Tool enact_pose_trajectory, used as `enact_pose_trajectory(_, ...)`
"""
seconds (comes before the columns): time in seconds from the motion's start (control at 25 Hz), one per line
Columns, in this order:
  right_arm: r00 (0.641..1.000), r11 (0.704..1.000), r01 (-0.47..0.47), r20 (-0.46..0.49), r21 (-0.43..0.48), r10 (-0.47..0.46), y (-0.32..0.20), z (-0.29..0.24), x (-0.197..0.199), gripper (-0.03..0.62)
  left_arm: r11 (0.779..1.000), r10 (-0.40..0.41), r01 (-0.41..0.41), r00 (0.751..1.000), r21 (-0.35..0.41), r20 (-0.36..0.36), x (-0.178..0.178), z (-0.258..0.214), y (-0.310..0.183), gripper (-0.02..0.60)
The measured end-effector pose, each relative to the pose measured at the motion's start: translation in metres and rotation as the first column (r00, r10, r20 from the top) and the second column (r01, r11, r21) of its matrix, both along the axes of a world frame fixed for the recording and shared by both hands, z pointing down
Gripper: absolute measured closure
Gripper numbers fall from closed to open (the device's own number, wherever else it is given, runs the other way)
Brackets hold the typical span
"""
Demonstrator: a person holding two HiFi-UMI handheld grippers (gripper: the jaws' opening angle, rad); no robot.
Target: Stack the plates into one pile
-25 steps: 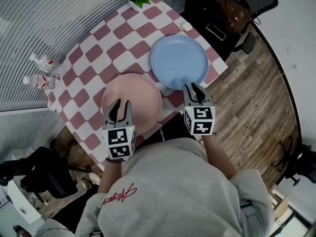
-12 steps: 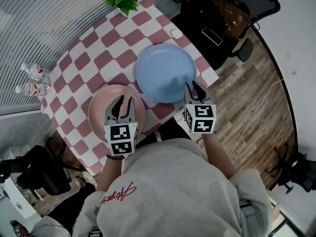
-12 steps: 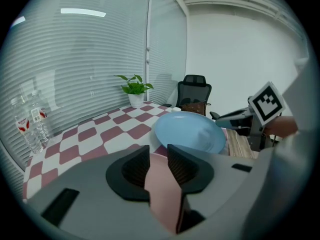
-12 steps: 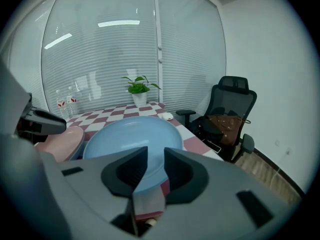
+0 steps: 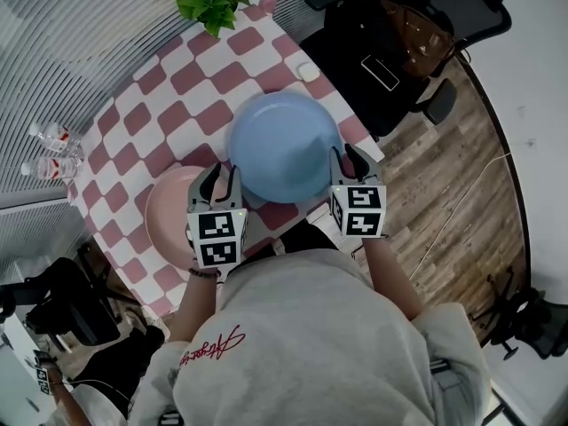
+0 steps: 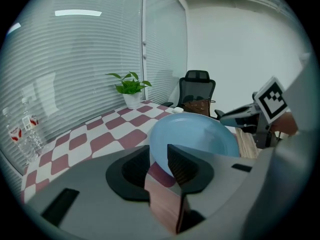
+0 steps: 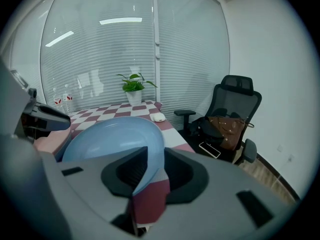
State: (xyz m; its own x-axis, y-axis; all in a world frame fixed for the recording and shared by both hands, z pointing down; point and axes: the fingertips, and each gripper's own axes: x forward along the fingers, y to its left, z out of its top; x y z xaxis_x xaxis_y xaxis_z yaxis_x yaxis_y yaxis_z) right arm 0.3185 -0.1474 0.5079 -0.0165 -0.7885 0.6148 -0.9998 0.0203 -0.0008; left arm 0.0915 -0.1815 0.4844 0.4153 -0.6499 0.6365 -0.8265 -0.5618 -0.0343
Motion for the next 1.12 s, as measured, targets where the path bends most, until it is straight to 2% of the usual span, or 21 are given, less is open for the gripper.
enact_pose_trajectory(0.44, 0.998, 0.997, 0.064, 0.022, -0.054, -0.063, -0.017, 0.016, 0.020, 0.497, 0.995, -0.050, 0.059, 0.993, -0.077, 0.106, 0.008, 0.030, -0.022, 0.471)
enact_pose_trajectory(1.0, 0.988, 0.986, 0.142, 0.070, -0.084, -0.136, -0.027, 0.024, 0.016, 0.496, 0.974, -0.074, 0.104, 0.986, -0.202, 0.152, 0.014, 0.054, -0.029, 0.471)
enact_pose_trajectory(1.12, 0.986, 0.985, 0.151, 0.090, -0.087, -0.143, -0.028, 0.026, 0.015, 0.496, 0.975, -0.069, 0.103, 0.983, -0.195, 0.173, 0.014, 0.058, -0.030, 0.470)
